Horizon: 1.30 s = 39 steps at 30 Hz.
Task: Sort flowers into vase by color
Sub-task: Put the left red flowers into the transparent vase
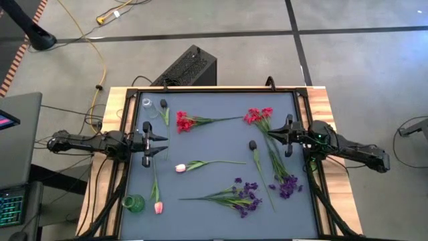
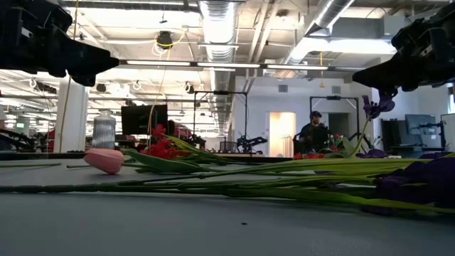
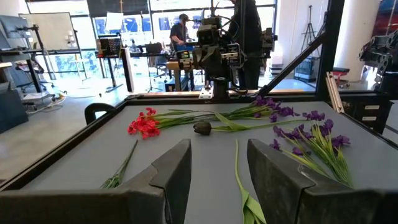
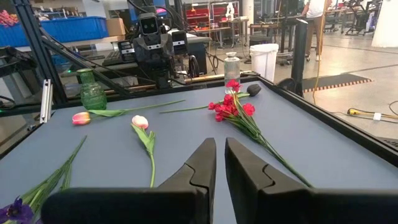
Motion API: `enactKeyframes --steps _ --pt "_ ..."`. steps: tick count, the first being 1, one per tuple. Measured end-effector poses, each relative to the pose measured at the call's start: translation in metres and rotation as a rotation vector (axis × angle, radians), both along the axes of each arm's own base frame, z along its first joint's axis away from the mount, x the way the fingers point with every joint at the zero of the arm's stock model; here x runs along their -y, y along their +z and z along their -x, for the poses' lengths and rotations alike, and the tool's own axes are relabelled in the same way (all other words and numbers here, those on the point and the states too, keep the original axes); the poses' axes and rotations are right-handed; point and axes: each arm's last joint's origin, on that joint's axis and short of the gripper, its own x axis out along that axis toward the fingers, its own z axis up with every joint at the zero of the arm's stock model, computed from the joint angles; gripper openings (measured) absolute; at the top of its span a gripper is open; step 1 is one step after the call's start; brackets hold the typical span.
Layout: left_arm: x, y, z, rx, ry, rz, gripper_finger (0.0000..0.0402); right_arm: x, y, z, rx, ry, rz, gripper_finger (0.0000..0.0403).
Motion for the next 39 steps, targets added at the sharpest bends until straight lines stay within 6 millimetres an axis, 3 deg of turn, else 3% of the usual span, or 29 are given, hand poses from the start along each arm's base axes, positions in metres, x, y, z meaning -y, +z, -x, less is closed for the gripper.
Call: enactKeyframes --steps 5,10,13,16,23,31,39 --pt "-0.003 0.005 0.001 0.048 0.090 0.008 0.0145 0.000 0.000 0.000 0.000 0.000 0.000 0.0064" --pt "-0.002 0.005 0.000 0.089 0.063 0.308 0.0145 0.000 0.000 0.000 -0.006 -0.001 0.042 0.0064" --pt "-0.005 0.006 0.000 0.112 0.145 0.336 0.0145 0.001 0.002 0.000 0.005 -0.015 0.117 0.0064" --pt "-0.006 0.008 0.001 0.150 0.193 0.367 0.0145 0.001 0.006 -0.001 0.066 -0.017 0.047 0.0064" --pt "-0.004 0.016 -0.003 0.201 0.100 0.331 0.0145 0.001 0.022 0.001 0.205 -0.030 0.101 0.0064" --pt "-0.003 0.017 -0.029 0.141 0.199 0.225 0.0145 0.010 0.048 -0.006 0.090 -0.106 0.103 0.0064" --pt "0.002 0.037 -0.073 0.062 0.206 0.046 0.0145 0.034 0.072 -0.042 -0.149 -0.114 0.100 0.0064"
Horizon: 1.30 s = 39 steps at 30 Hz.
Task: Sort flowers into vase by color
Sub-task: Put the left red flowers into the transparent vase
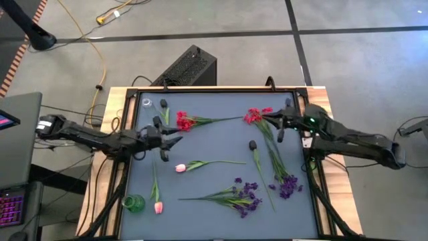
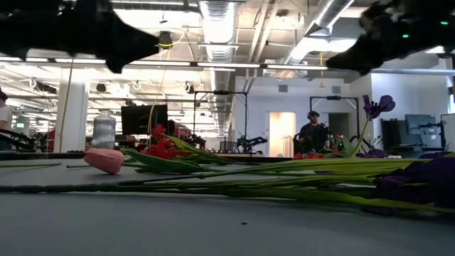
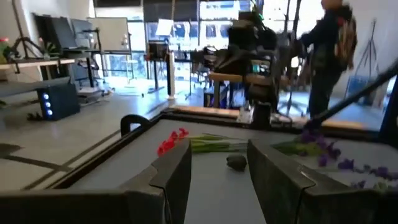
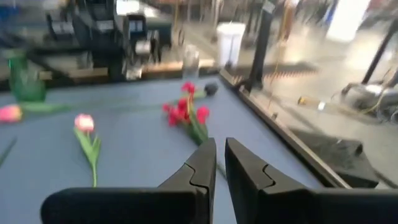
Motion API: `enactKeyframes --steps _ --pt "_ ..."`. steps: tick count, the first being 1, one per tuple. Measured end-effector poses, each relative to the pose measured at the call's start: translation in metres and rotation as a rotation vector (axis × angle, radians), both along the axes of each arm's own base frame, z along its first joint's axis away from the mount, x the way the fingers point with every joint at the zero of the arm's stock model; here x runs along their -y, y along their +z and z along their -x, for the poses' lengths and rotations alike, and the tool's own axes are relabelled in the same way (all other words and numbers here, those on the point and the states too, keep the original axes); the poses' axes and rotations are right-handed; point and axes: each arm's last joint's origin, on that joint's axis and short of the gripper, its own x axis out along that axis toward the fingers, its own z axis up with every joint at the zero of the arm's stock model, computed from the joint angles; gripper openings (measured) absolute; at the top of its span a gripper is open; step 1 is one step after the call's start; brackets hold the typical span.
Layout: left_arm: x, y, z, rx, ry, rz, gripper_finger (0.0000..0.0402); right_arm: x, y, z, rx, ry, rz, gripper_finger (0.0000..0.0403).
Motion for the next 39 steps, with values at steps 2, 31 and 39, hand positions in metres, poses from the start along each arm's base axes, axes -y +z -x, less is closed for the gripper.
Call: enactKeyframes --steps 2,31,39 --pt "0.001 0.004 -0.012 -0.038 0.002 -0.019 0.0145 0.008 0.007 -0.014 -0.068 0.029 -0.006 0.0064" --pt "-0.004 0.005 -0.059 -0.354 0.040 -0.081 0.0145 0.122 -0.058 -0.225 -0.745 0.219 -0.206 0.0234" --pt "-0.004 0.005 -0.059 -0.356 0.044 -0.085 0.0145 0.131 -0.079 -0.251 -0.934 0.169 -0.152 0.0234"
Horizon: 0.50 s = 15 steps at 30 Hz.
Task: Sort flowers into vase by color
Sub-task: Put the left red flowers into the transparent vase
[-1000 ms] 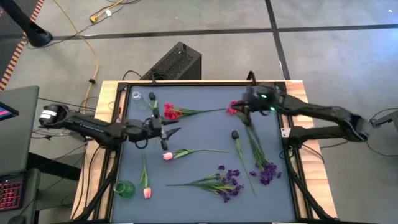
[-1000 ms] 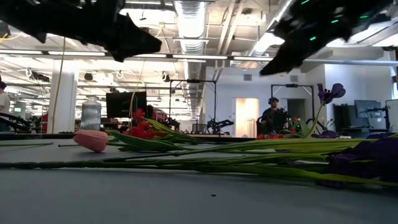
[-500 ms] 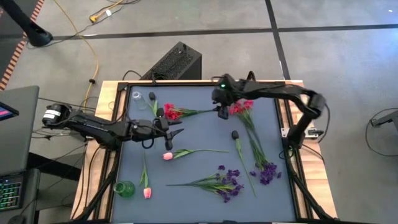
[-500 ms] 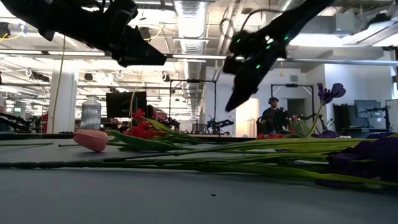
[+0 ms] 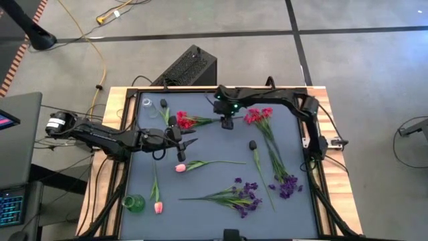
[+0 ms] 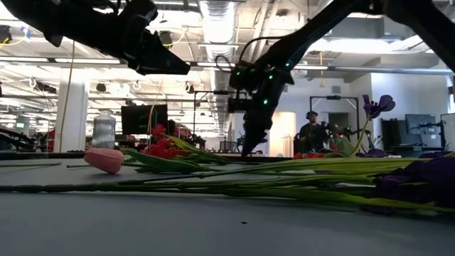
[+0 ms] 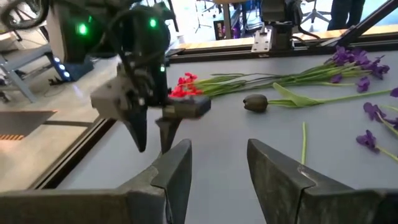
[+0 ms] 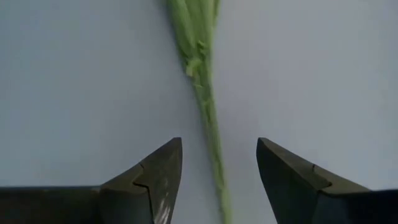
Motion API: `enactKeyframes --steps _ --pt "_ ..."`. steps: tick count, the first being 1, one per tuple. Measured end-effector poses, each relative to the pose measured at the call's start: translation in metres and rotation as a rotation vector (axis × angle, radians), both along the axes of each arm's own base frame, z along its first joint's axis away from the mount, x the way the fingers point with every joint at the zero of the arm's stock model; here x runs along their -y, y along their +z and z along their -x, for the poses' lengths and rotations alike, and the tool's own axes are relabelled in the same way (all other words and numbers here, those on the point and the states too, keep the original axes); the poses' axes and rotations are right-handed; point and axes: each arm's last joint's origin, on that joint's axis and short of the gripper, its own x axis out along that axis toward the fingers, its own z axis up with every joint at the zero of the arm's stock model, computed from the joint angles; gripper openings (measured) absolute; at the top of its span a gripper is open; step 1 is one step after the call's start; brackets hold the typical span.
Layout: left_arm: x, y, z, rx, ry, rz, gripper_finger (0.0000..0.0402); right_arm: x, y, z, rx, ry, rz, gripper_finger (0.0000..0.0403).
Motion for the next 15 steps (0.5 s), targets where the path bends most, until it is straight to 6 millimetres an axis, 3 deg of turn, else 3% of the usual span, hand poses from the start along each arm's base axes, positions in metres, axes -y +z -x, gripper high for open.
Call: enactKeyframes --steps 9,15 --pt "0.000 -0.001 0.000 -0.010 0.000 0.000 0.0145 0.004 -0.015 -0.001 -0.117 -0.015 -0.029 0.0222" --pt "0.000 -0.002 0.001 -0.019 0.002 0.006 0.0145 0.001 -0.017 0.003 -0.159 -0.014 -0.048 0.0129"
